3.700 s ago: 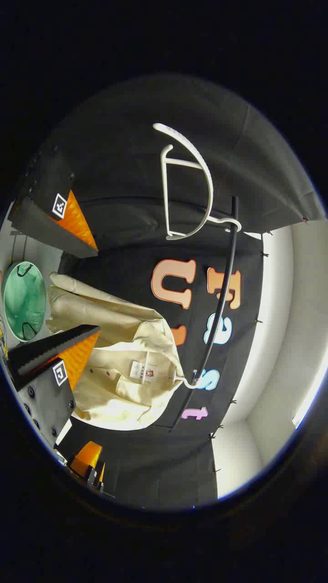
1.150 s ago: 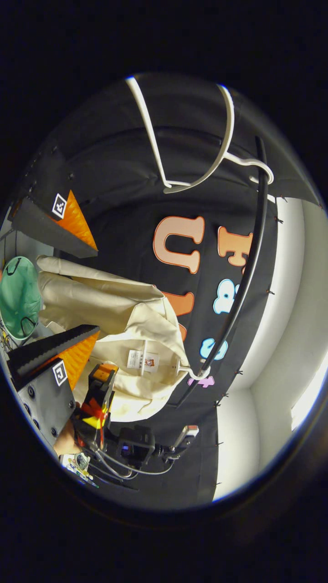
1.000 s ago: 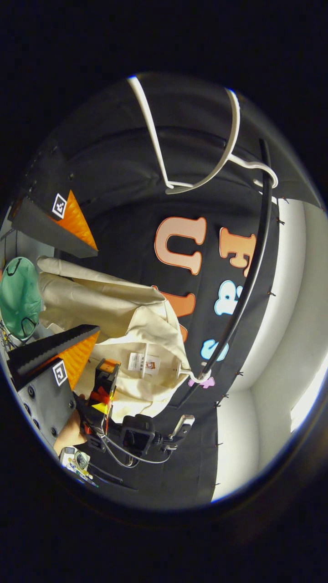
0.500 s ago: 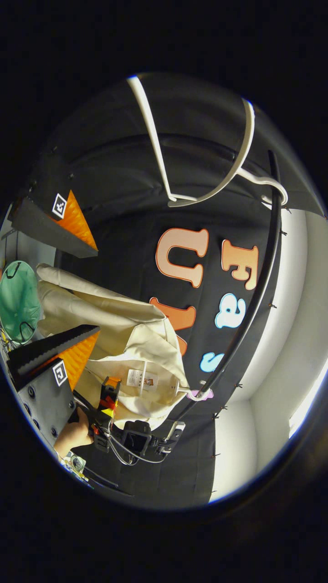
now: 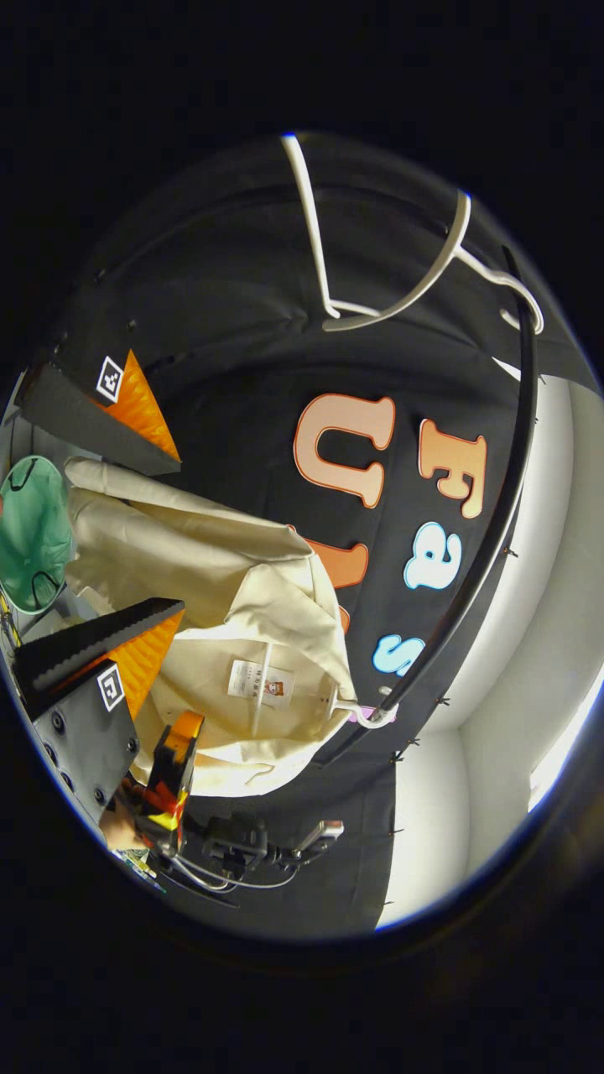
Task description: Grasp the clothes on the hanger with both hands and then place them into the laundry hamper below.
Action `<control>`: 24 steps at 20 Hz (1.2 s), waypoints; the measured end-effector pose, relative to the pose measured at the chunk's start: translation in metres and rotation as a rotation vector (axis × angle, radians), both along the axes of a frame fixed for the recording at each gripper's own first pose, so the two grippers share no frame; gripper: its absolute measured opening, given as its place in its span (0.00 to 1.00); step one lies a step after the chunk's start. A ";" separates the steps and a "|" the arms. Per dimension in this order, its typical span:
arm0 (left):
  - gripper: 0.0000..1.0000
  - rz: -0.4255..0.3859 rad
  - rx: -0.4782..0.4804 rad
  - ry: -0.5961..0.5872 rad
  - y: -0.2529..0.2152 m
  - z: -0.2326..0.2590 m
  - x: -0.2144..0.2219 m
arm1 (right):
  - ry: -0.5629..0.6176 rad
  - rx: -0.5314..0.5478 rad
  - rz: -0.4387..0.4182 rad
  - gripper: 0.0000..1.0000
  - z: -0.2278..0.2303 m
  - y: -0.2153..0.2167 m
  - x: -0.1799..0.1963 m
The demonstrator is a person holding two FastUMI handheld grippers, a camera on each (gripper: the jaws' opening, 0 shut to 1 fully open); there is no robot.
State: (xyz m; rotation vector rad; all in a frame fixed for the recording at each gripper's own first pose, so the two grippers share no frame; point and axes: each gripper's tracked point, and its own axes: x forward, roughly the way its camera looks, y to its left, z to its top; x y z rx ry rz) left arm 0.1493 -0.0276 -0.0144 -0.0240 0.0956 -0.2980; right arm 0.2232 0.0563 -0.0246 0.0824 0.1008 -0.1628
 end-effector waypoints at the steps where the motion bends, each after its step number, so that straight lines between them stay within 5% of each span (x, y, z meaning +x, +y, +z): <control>1: 0.97 -0.002 0.001 -0.001 -0.006 0.000 0.003 | 0.000 -0.001 0.014 0.08 0.002 0.001 -0.005; 12: 0.97 -0.130 -0.037 0.028 -0.099 -0.011 0.042 | -0.008 0.020 0.104 0.01 0.021 -0.010 -0.048; 16: 0.93 -0.088 0.026 0.015 -0.111 -0.021 0.069 | -0.011 0.024 0.123 0.01 0.025 -0.012 -0.050; 24: 1.00 -0.021 0.033 0.038 -0.124 -0.027 0.102 | -0.025 0.036 0.153 0.01 0.033 -0.007 -0.059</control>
